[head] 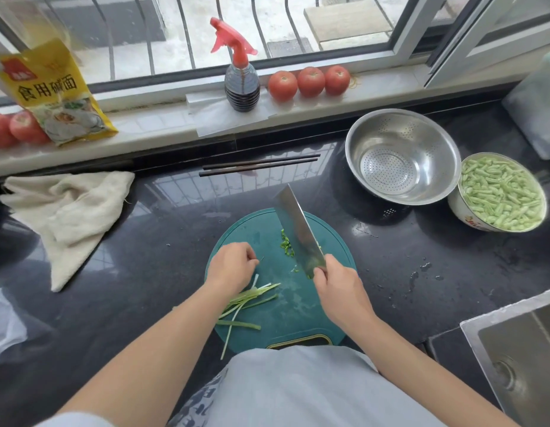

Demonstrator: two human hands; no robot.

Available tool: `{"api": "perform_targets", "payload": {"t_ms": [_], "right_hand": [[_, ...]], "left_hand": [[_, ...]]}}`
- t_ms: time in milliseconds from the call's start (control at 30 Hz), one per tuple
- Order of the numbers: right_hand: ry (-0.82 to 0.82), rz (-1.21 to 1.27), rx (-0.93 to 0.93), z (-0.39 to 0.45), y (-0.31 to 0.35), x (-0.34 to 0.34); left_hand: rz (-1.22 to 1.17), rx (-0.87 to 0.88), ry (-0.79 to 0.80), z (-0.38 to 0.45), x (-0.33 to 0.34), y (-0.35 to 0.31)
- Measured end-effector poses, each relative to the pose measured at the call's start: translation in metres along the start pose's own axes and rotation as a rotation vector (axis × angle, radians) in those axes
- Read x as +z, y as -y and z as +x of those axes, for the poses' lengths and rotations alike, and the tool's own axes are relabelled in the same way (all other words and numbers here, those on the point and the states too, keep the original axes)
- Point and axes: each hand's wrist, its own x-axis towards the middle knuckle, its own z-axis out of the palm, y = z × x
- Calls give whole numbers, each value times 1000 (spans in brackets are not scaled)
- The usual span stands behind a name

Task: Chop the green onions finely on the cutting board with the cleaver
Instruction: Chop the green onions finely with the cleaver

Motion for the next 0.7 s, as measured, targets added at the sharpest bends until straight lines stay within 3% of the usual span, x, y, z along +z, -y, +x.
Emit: {"api": "perform_targets", "payload": {"t_ms": [300,400,567,700], "right_hand": [[-19,12,20,5,-5,-4],[0,5,24,8,-5,-2],[36,-13,17,9,-3,2],[53,-30,-3,10,0,6]], "left_hand": [[317,26,-58,7,27,-29],[292,20,-62,11,17,-19],[328,62,-212,26,-15,21],[301,64,-186,31,-29,32]]}}
